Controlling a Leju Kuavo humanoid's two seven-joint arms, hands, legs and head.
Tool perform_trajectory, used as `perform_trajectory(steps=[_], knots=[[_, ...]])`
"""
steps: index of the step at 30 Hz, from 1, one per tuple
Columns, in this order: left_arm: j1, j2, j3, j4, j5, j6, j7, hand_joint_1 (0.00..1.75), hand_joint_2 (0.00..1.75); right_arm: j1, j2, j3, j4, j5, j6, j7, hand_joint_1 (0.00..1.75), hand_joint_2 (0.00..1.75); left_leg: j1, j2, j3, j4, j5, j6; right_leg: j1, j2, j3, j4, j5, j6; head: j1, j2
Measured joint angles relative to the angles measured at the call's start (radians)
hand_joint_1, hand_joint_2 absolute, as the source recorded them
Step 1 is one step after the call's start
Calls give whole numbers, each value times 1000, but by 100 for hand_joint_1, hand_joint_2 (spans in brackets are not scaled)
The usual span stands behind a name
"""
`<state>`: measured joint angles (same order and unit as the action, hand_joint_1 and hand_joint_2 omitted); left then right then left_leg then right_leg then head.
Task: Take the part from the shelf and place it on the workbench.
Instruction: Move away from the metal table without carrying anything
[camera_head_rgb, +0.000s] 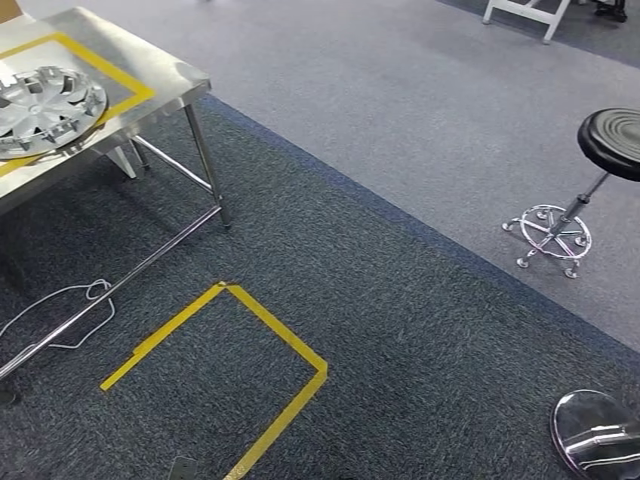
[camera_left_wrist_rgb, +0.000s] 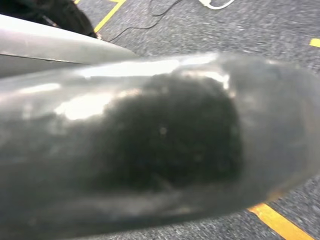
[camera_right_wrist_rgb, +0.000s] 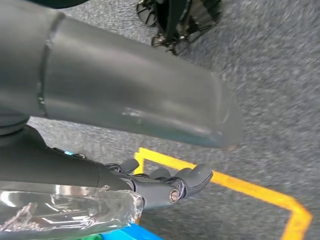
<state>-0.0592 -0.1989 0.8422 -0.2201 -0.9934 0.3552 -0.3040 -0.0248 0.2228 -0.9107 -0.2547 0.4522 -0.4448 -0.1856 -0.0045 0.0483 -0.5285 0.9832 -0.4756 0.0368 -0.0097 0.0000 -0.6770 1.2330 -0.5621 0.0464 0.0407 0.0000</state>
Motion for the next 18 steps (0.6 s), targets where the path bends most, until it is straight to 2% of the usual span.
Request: perform_trajectory(steps=[1, 3, 4, 5, 7, 9, 11, 12, 13, 14, 15, 16, 18], knots=[[-1, 0, 0, 0, 0, -1, 0, 0, 0, 1, 0, 1, 0, 1, 0, 1, 0, 0, 0, 11, 1, 1, -1, -2, -2, -14, 41, -69, 33, 1, 0, 0], [-1, -1, 0, 0, 0, -2, -1, 0, 0, -3, 0, 4, 0, 3, 4, 1, 0, 0, -5, 28, 3, 5, -6, -11, 1, -50, 113, -195, 68, -5, 1, 0], [-2, 0, 0, 0, 0, -2, -1, 0, 0, -5, 0, 6, 1, 5, 8, 1, 0, 0, -7, 36, 3, 6, -7, -17, 4, -60, 130, -226, 72, -11, 0, 0], [-2, 0, 1, 0, 0, -3, -1, 0, 0, -6, 0, 8, 1, 6, 11, 2, 0, 0, -9, 44, 3, 8, -8, -22, 7, -59, 134, -236, 70, -18, -2, 0], [-4, 1, 2, 0, 0, -4, -1, 0, 0, -4, 0, 10, 3, 10, 17, 5, 0, 0, -6, 53, 5, 11, -11, -31, 7, -42, 129, -236, 74, -31, -3, 0], [-5, 0, 5, 0, 1, -6, -2, 0, 0, -1, 0, 11, 4, 12, 23, 9, 0, 0, 0, 21, -9, 52, -45, -42, 4, -26, 129, -239, 79, -43, -6, 0], [-4, 0, 8, 0, 2, -9, -3, 0, 0, -3, 0, 14, 5, 15, 32, 13, 0, 0, 4, -24, -57, 166, -114, -49, 4, -7, 129, -239, 83, -53, -10, 0], [-3, 0, 9, 0, 2, -10, -3, 0, 0, -5, 0, 15, 6, 16, 36, 14, 0, 0, 4, -32, -86, 231, -143, -50, 5, 4, 127, -239, 85, -56, -11, 0], [-2, 1, 10, 0, 3, -11, -3, 0, 0, -5, 0, 17, 6, 18, 39, 16, 0, 0, 4, -37, -109, 279, -157, -49, 7, 16, 126, -239, 86, -57, -11, 0], [-1, 1, 10, 0, 3, -11, -3, 0, 0, -5, 0, 18, 7, 19, 42, 18, 0, 0, 4, -39, -118, 295, -150, -46, 9, 29, 126, -239, 87, -58, -11, 0], [0, 1, 11, 0, 3, -12, -3, 0, 0, -4, 0, 19, 7, 20, 43, 20, 0, 0, 3, -42, -112, 276, -125, -41, 11, 41, 126, -238, 88, -58, -11, 0], [0, 2, 11, 0, 3, -12, -3, 0, 0, -3, 0, 19, 8, 21, 45, 21, 0, 0, 2, -52, -90, 226, -86, -33, 12, 54, 126, -238, 89, -58, -11, 0], [0, 4, 12, 0, 3, -13, -4, 0, 0, -4, 1, 21, 8, 24, 48, 21, 0, 0, -1, -97, -36, 100, -18, -16, 13, 76, 124, -236, 91, -55, -10, 0]])
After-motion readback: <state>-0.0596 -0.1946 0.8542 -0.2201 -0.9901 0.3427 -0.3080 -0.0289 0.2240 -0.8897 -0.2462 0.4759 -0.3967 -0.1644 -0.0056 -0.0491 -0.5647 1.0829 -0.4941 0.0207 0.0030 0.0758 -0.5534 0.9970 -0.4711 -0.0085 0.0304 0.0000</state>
